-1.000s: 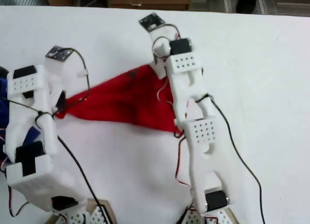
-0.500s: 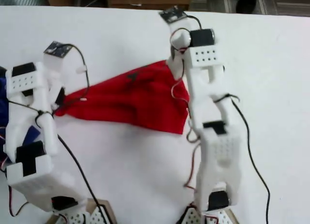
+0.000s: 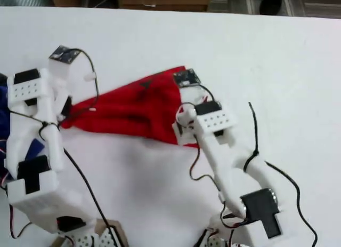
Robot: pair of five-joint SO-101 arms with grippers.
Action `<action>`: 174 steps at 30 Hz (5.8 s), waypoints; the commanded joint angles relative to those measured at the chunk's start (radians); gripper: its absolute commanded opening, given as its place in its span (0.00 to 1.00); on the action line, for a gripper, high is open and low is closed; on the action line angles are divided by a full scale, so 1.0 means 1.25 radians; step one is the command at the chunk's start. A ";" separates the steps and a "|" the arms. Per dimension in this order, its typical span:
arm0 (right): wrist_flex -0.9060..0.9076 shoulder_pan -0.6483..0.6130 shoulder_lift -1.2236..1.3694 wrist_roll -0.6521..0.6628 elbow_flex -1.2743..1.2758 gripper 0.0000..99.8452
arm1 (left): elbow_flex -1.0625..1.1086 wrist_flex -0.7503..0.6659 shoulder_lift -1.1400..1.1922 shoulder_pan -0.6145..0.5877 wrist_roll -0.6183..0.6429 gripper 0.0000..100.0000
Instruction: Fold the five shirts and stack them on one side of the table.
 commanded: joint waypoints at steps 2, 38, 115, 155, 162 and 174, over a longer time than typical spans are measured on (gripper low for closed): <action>-0.042 -0.007 0.087 -0.056 -0.026 0.25 | -0.025 0.006 -0.009 0.001 0.005 0.03; 0.333 0.212 0.095 0.158 -0.465 0.02 | 0.048 0.005 -0.006 0.011 0.006 0.03; 0.238 0.353 -0.499 0.328 -1.052 0.02 | -0.553 0.298 -0.767 0.042 -0.075 0.02; 0.014 0.253 -0.355 0.328 -0.550 0.02 | -0.176 0.039 -0.573 0.048 -0.118 0.02; -0.147 0.260 -0.172 0.328 -0.535 0.02 | -0.170 -0.083 -0.384 0.102 -0.119 0.02; -0.192 0.260 0.166 0.329 -0.824 0.02 | -0.521 -0.036 -0.015 0.152 -0.118 0.02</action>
